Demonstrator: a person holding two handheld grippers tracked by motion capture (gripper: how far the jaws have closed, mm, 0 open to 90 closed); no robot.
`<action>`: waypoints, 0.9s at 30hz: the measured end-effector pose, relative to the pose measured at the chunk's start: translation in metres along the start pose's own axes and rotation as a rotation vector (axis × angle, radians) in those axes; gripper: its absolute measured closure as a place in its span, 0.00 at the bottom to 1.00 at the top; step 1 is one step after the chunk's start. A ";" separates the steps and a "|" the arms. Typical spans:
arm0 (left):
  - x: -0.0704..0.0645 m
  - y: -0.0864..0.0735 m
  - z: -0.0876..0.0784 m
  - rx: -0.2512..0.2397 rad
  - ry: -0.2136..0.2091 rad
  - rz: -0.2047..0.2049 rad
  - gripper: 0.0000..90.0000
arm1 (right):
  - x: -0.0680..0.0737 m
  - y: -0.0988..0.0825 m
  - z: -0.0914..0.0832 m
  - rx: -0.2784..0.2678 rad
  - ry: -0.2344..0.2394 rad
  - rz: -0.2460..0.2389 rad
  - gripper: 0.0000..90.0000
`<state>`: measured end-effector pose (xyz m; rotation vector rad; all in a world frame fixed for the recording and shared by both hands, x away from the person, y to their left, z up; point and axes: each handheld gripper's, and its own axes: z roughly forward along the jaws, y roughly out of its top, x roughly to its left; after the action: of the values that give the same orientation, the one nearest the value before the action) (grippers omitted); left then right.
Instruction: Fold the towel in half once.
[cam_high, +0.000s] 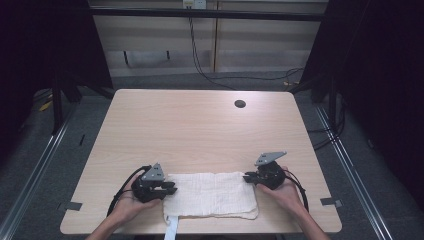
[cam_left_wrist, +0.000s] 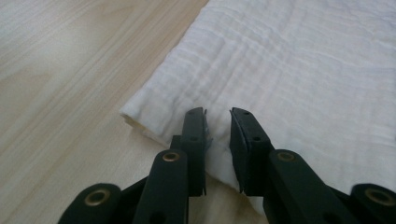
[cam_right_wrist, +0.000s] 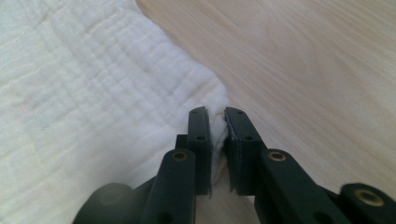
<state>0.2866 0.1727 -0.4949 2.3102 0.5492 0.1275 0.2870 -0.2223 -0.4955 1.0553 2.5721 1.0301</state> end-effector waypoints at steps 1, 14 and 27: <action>0.000 0.001 0.002 -0.011 0.014 0.002 0.86 | -0.002 0.000 0.000 -0.003 0.006 0.007 0.92; 0.007 0.023 0.030 -0.042 -0.047 -0.028 0.92 | -0.031 -0.011 -0.013 -0.014 -0.062 0.106 0.93; 0.009 0.036 0.018 -0.082 -0.029 -0.109 0.50 | -0.021 -0.008 -0.043 -0.143 -0.043 0.106 0.71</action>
<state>0.3118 0.1422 -0.4840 2.1944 0.6417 0.0625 0.2808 -0.2636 -0.4704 1.1730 2.3910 1.1839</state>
